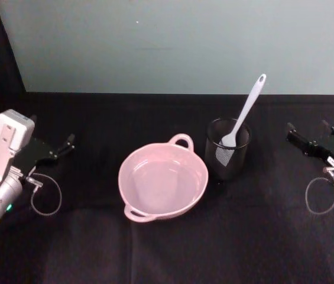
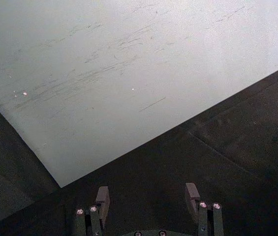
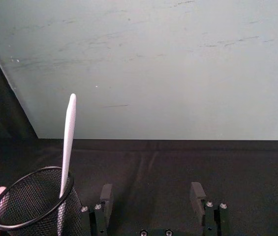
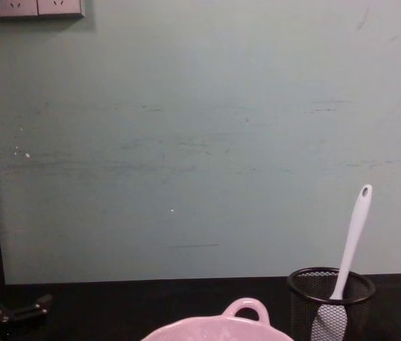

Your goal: Use the one hand to pick up the spoon and stir the clear water in the bowl.

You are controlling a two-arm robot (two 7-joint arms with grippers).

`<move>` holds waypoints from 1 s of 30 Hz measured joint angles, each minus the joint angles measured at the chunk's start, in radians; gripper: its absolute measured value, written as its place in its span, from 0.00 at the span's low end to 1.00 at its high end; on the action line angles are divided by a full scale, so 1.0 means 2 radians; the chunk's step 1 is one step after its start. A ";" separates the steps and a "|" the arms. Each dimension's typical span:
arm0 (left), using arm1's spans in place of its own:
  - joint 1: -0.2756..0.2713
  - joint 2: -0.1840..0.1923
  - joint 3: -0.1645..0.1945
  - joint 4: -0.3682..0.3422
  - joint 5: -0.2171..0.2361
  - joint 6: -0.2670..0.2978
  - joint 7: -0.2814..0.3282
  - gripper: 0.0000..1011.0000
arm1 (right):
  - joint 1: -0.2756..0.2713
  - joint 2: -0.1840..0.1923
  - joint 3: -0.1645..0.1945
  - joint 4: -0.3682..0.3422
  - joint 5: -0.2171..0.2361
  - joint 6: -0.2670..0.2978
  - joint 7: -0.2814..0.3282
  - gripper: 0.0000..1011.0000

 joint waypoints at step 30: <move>0.000 0.000 0.000 0.000 0.000 0.000 0.000 1.00 | 0.001 0.001 -0.002 -0.002 -0.002 -0.002 -0.001 0.99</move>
